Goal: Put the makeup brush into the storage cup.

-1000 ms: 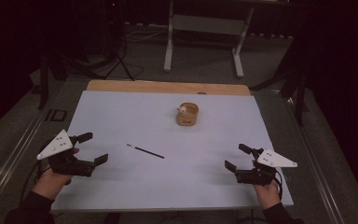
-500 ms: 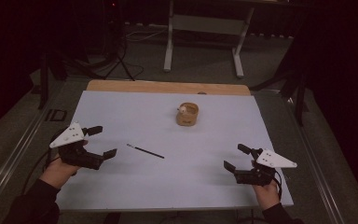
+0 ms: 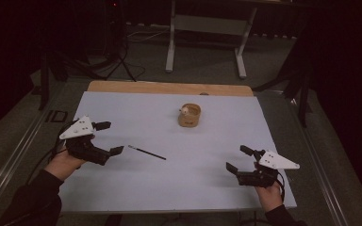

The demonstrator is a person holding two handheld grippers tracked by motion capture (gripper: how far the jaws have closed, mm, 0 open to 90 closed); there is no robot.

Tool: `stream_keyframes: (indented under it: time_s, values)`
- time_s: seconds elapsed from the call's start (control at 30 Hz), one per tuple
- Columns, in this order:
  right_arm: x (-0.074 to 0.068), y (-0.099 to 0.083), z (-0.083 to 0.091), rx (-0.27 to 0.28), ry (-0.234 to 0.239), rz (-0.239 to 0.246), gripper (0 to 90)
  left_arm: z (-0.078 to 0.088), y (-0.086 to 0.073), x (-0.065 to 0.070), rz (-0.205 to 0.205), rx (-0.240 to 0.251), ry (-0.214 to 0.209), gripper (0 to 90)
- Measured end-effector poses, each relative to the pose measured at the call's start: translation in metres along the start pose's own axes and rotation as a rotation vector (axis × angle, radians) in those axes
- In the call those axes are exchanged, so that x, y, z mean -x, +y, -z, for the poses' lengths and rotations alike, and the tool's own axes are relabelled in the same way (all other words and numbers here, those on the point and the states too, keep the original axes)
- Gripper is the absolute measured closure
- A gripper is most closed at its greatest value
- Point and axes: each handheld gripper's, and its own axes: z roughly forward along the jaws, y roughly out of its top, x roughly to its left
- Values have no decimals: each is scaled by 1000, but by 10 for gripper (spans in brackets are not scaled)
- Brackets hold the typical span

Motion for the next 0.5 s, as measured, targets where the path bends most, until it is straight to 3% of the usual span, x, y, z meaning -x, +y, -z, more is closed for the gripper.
stream_keyframes:
  time_s: [0.5]
  values:
    - [1,1,2,18,-12,-14,139,-15,15,-5,-64,-86,-44,28]
